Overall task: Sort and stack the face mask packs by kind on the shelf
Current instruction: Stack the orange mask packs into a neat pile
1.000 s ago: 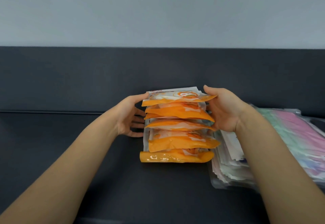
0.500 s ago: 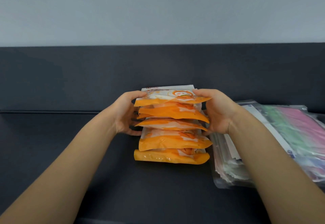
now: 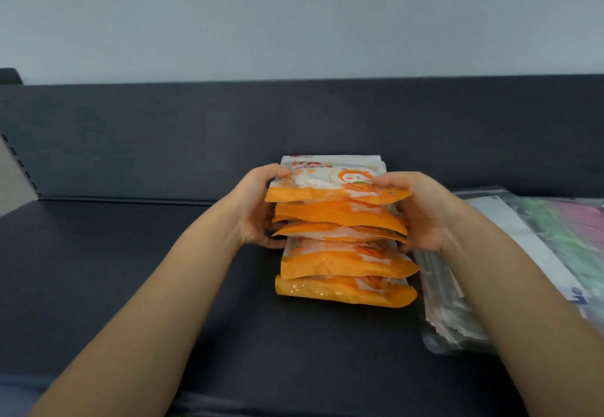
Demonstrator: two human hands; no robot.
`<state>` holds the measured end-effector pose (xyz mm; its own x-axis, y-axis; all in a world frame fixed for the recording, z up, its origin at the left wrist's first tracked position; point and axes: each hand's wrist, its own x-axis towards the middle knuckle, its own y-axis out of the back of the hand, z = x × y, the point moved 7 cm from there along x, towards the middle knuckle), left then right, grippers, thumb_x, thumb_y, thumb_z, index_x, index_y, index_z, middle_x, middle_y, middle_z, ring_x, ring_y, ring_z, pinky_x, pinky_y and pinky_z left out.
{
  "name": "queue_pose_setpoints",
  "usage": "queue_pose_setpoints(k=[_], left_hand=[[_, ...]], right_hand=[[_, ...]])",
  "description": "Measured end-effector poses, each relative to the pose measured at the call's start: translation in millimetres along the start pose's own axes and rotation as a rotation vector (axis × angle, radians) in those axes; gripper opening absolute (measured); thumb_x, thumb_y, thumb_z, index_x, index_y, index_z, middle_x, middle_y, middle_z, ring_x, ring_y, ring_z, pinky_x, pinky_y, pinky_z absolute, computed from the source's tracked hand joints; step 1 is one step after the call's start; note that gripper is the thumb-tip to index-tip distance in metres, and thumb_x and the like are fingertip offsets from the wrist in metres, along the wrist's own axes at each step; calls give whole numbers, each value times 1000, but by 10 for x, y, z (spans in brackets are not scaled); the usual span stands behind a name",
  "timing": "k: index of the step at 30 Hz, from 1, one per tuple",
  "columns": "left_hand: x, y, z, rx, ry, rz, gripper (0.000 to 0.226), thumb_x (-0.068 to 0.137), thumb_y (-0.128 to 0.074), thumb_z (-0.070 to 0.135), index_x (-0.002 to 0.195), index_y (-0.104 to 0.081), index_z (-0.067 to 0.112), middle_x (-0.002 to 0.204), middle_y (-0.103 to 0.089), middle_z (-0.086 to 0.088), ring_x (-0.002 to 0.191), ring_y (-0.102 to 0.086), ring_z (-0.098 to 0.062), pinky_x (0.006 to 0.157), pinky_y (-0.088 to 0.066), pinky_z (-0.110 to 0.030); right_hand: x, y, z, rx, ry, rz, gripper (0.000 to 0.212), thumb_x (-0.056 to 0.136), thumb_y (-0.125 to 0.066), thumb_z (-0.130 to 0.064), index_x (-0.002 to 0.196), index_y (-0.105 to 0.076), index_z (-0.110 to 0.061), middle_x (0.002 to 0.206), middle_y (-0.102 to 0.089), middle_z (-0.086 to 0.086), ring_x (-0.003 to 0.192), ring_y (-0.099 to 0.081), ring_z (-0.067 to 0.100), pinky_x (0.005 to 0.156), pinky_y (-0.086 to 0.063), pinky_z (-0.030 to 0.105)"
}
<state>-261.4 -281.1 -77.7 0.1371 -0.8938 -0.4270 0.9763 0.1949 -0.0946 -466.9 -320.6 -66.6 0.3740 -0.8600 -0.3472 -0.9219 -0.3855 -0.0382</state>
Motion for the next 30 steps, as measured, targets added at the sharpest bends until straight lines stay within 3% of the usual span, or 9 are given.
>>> queue_pose_setpoints(k=[5,8,10,15,18,22,26,28,30], left_hand=[[-64,-117,-14,-10,28,7,42,82,-53,51,107,-61,18,104,-67,-11,98,-59,-30,87,-44,-42],[-174,-14,6,-13,52,4,39,79,-58,46,103,-63,16,100,-69,-12,92,-61,-29,80,-47,-38],[-266,159,34,-14,57,-14,33,79,-60,43,94,-64,15,91,-70,-11,84,-62,-27,73,-48,-36],[-455,938,125,-12,8,19,32,79,-63,39,99,-62,14,90,-71,-12,89,-64,-30,90,-49,-41],[-579,1457,179,-35,-39,12,25,86,-59,35,94,-62,12,69,-73,-11,75,-64,-27,72,-52,-36],[-700,2184,227,-37,-75,48,23,86,-59,35,95,-61,13,64,-72,-9,73,-64,-26,63,-55,-33],[-757,2734,275,-63,-84,51,20,88,-57,32,95,-60,14,59,-71,-9,71,-63,-25,45,-57,-36],[-741,2940,298,-75,-84,44,20,88,-58,32,95,-60,13,61,-72,-9,72,-63,-26,48,-58,-35],[-706,3109,317,-92,-83,37,23,86,-60,33,99,-61,13,72,-73,-10,75,-64,-27,60,-58,-35]], right_hand=[[-73,-32,-22,-3,-27,5,17,88,-54,-30,93,-62,-16,94,-68,10,87,-62,28,74,-47,42],[-124,-153,-66,-29,-59,22,26,86,-58,-28,108,-60,-13,112,-64,15,103,-60,34,94,-44,58],[-151,-340,-81,-19,-50,24,28,86,-58,-25,111,-59,-13,114,-62,14,106,-58,35,98,-38,65],[-94,-1137,-86,8,-23,12,34,86,-56,-23,119,-59,-14,120,-61,13,113,-54,36,97,-36,68],[-15,-1713,-86,10,-24,21,37,86,-57,-23,122,-56,-14,120,-60,13,109,-56,35,91,-42,63],[107,-2434,-103,8,-18,14,38,86,-59,-24,123,-54,-16,118,-59,12,105,-56,34,75,-44,56],[245,-2990,-145,8,1,19,41,85,-59,-24,124,-54,-17,119,-59,12,106,-55,34,78,-44,58],[307,-3182,-159,15,2,24,44,84,-60,-24,127,-52,-17,121,-58,12,108,-55,34,82,-43,60],[365,-3321,-167,17,1,40,47,83,-60,-24,128,-51,-18,123,-57,12,110,-54,35,90,-41,65]])
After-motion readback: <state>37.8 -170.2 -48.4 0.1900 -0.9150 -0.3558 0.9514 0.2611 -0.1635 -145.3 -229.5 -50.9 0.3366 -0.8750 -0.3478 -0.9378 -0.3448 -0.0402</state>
